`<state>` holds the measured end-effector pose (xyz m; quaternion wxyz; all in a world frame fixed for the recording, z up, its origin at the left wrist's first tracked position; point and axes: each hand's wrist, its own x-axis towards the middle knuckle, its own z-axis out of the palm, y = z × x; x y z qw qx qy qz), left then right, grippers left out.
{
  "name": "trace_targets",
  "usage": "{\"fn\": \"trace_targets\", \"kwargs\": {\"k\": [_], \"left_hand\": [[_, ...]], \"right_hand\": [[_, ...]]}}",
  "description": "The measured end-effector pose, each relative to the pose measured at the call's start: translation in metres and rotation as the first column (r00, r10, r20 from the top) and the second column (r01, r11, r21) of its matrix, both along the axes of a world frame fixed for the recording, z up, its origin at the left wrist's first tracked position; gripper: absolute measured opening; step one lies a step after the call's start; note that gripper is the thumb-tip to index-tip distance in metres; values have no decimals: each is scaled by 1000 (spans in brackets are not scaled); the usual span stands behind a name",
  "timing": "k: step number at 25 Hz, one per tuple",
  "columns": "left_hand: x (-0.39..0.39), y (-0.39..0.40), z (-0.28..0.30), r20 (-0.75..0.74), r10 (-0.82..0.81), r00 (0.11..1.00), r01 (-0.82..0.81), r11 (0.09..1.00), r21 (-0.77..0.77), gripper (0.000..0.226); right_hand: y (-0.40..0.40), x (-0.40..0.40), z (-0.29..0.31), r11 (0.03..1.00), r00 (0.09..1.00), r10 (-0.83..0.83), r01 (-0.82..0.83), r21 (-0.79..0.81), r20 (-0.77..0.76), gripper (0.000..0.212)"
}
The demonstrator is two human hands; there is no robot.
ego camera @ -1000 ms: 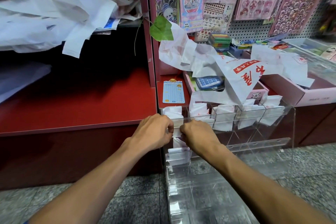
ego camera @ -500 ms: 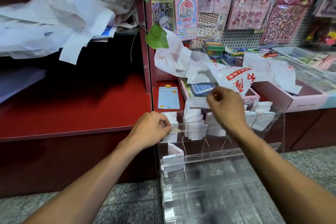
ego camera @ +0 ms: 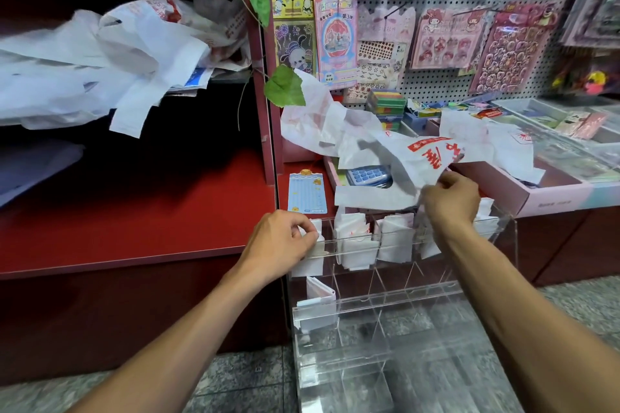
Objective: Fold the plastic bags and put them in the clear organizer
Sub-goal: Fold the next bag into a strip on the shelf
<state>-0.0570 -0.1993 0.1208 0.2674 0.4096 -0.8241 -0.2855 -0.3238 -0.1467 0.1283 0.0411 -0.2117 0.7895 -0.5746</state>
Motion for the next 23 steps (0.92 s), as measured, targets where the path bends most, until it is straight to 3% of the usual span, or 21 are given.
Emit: {"fn": "trace_targets", "kwargs": {"k": [3, 6, 9, 11, 13, 16, 18, 20, 22, 23], "left_hand": [[4, -1, 6, -115, -4, 993, 3, 1000, -3, 13], [5, -5, 18, -428, 102, 898, -63, 993, 103, 14], [17, -12, 32, -654, 301, 694, -51, 926, 373, 34], [33, -17, 41, -724, 402, 560, 125, 823, 554, 44], [54, -25, 40, -718, 488, 497, 208, 736, 645, 48], [95, -37, 31, -626, 636, 452, -68, 724, 687, 29], [120, -41, 27, -599, 680, 423, -166, 708, 686, 30], [143, -43, 31, -573, 647, 504, -284, 750, 597, 27], [161, -40, 36, -516, 563, 645, -444, 827, 346, 26], [171, -40, 34, -451, 489, 747, -511, 856, 82, 31]], "right_hand": [[-3, 31, 21, 957, 980, 199, -192, -216, 11, 15], [2, 86, 56, 756, 786, 610, -540, -371, 99, 11], [3, 127, 68, 538, 542, 839, -808, -240, 56, 10], [1, 146, 65, 427, 424, 904, -896, -121, 49, 11], [-4, 163, 55, 336, 329, 939, -941, -53, 100, 20], [-16, 190, 37, 225, 232, 955, -972, 60, 183, 23], [-28, 208, 26, 203, 243, 940, -963, 180, 238, 19], [-46, 218, 18, 349, 404, 888, -903, 249, 221, 16], [-66, 217, 15, 562, 584, 799, -810, 166, 144, 17], [-74, 217, 15, 618, 626, 770, -780, 101, 119, 17]]}}
